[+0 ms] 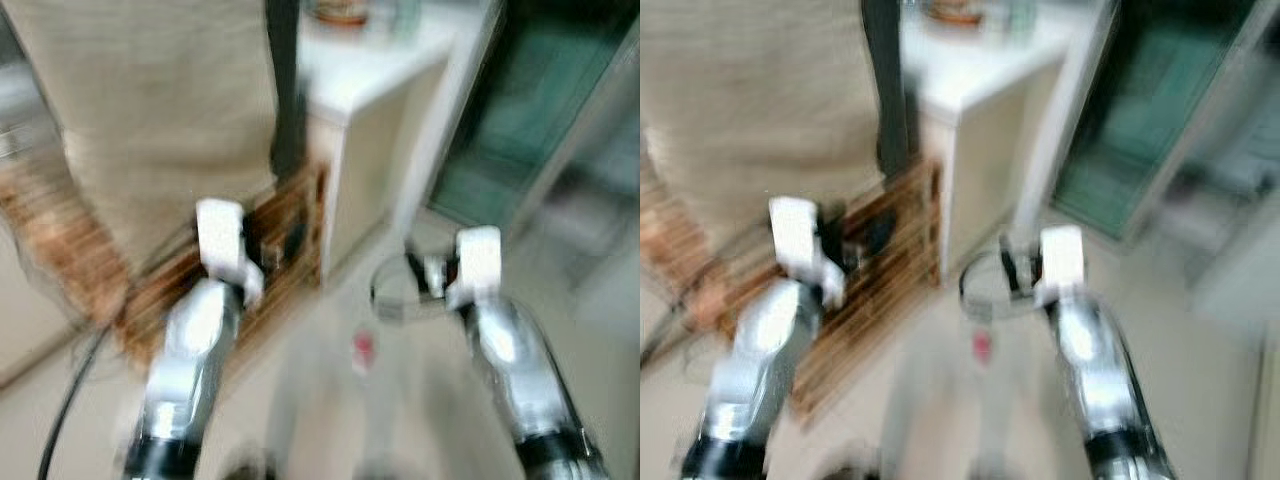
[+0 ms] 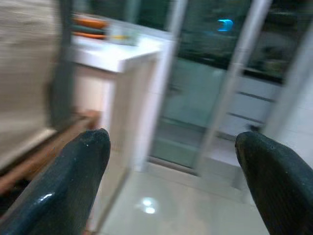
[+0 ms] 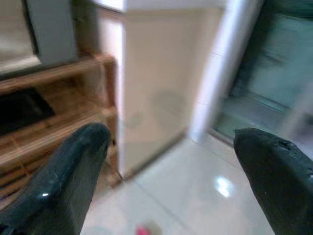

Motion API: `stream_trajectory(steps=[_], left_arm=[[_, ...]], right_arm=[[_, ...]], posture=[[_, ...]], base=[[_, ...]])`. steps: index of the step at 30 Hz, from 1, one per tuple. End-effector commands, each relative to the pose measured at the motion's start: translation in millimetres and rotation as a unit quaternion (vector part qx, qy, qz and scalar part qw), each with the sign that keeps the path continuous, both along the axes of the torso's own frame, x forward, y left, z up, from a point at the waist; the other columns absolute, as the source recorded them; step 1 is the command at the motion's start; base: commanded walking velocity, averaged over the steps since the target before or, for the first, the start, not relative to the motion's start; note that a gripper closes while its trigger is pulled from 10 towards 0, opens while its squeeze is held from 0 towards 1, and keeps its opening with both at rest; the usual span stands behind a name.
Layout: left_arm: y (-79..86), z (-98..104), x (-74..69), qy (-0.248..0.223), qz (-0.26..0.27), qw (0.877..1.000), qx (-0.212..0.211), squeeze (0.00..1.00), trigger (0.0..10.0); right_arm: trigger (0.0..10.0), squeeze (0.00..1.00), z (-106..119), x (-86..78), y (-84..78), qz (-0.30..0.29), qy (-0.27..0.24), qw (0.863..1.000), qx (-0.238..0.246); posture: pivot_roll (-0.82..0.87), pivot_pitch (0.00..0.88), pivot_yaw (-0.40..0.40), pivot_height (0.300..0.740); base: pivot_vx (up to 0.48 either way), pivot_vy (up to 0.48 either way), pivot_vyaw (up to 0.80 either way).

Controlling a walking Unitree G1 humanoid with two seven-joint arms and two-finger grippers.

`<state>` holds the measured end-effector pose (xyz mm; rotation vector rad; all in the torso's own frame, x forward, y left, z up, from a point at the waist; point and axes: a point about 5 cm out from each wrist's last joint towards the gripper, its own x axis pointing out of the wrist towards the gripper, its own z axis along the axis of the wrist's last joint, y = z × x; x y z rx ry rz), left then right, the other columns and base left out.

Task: Restocking fridge

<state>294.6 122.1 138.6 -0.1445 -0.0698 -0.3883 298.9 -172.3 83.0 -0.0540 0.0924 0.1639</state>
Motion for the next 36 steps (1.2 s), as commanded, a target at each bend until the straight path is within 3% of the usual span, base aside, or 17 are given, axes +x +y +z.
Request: stream_trajectory(steps=[1, 7, 13, 15, 16, 18, 19, 22, 25, 26, 30, 36], left_arm=[[2.8, 2.1, 0.8, -0.009, 0.003, 1.000, 0.015, 0.00, 10.0], [6.6, -0.3, 6.9, 0.000, 0.012, 0.999, 0.039, 0.00, 10.0], [22.1, -0.3, 1.0, -0.016, 0.027, 0.998, 0.052, 0.00, 10.0], [43.1, 7.6, 0.8, -0.036, 0.099, 0.994, 0.030, 0.00, 10.0], [43.1, 7.6, 0.8, -0.036, 0.099, 0.994, 0.030, 0.00, 10.0], [67.1, -0.5, 1.8, -0.012, 0.181, 0.983, 0.007, 0.00, 10.0], [79.6, -6.3, 1.9, 0.016, 0.225, 0.974, -0.028, 0.00, 10.0], [85.2, -9.4, 0.6, 0.022, 0.241, 0.970, -0.011, 0.00, 10.0], [83.3, -9.1, 0.3, 0.018, 0.226, 0.974, 0.001, 0.00, 10.0], [78.2, -5.9, 0.5, 0.005, 0.199, 0.980, 0.027, 0.00, 10.0], [70.8, 0.1, 5.8, -0.004, 0.168, 0.985, 0.029, 0.00, 10.0], [68.3, 4.5, 12.1, -0.015, 0.162, 0.985, 0.062, 0.00, 10.0]], right_arm=[[10.0, 0.00, 3.1, 0.9, 0.9, -0.001, -0.010, 1.000, 0.001], [10.0, 0.00, 5.4, -1.8, -0.5, -0.022, -0.032, 0.999, 0.017], [10.0, 0.00, 13.3, -1.0, -3.0, -0.041, -0.058, 0.997, 0.023], [10.0, 0.00, 22.3, 5.0, -2.9, -0.037, -0.070, 0.996, 0.030], [10.0, 0.00, 22.3, 5.0, -2.9, -0.037, -0.070, 0.996, 0.030], [10.0, 0.00, 20.6, 7.6, -5.1, -0.050, -0.069, 0.996, 0.038], [10.0, 0.00, 20.7, 9.5, -9.1, -0.070, -0.067, 0.994, 0.050], [10.0, 0.00, 22.1, 10.3, -10.2, -0.075, -0.072, 0.993, 0.048], [10.0, 0.00, 23.5, 10.7, -11.7, -0.085, -0.079, 0.992, 0.046], [10.0, 0.00, 23.4, 11.3, -11.1, -0.085, -0.081, 0.992, 0.046], [10.0, 0.00, 21.4, 11.4, -9.5, -0.090, -0.084, 0.991, 0.047], [10.0, 0.00, 21.2, 12.9, -4.8, -0.089, -0.091, 0.991, 0.043]], posture=[[-0.11, 0.000, -0.006, 0.740], [-0.11, 0.000, 0.021, 0.740], [-0.10, 0.000, 0.004, 0.740], [-0.07, 0.000, -0.028, 0.740], [-0.07, 0.000, -0.028, 0.740], [-0.05, 0.000, -0.043, 0.740], [-0.05, 0.000, -0.046, 0.740], [-0.04, 0.000, -0.042, 0.740], [-0.05, 0.000, -0.033, 0.740], [-0.05, 0.000, -0.021, 0.740], [-0.05, 0.000, 0.002, 0.740], [-0.06, 0.000, 0.012, 0.740]], base=[[0.000, 0.000, 0.00], [0.000, 0.000, 0.00], [0.000, 0.000, 0.00], [0.000, 0.000, 0.00], [0.000, 0.000, 0.00], [0.000, 0.000, 0.00], [0.000, 0.000, 0.00], [0.000, 0.000, 0.00], [0.000, 0.000, 0.00], [0.247, 0.000, 0.00], [0.336, 0.340, 0.00], [0.298, 0.376, 0.00]])
